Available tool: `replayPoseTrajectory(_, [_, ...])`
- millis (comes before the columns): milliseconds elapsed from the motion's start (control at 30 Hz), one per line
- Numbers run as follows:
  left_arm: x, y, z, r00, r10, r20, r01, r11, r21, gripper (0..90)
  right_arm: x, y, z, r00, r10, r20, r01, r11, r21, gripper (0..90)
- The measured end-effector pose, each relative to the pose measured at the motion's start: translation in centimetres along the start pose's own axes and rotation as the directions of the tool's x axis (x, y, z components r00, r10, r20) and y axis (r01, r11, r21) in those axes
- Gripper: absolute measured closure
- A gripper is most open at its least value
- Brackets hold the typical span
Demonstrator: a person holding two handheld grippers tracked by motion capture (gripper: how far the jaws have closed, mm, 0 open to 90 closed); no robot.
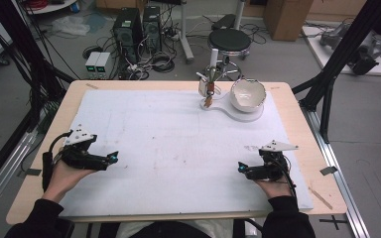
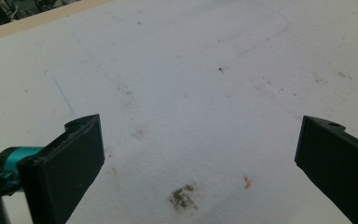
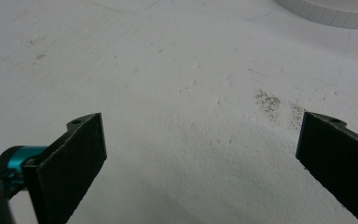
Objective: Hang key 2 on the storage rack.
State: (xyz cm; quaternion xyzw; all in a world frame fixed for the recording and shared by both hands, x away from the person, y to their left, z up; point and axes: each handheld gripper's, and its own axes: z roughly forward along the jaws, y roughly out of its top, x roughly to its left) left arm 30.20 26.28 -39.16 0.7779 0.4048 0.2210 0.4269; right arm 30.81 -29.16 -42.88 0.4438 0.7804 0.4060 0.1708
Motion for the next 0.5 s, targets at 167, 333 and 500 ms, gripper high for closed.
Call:
replayPoseTrajectory(167, [0.2,-1.4,-0.8,0.999,-0.038,0.024,0.039,0.9987,-0.033,1.7,0.0,0.0,0.0,1.0,0.002,0.0,-0.002,1.0,0.006,0.7])
replayPoseTrajectory(333, [0.2,-2.3,-1.5,0.9987,-0.047,0.017,0.048,0.9977,-0.047,1.7,0.0,-0.1,-0.1,1.0,-0.006,0.001,0.006,1.0,0.009,0.7])
replayPoseTrajectory(500, [0.3,-3.1,-2.2,0.9979,-0.064,0.01,0.064,0.9958,-0.066,1.7,0.1,-0.2,-0.2,0.9999,-0.009,0.009,0.009,1.0,0.015,0.7])
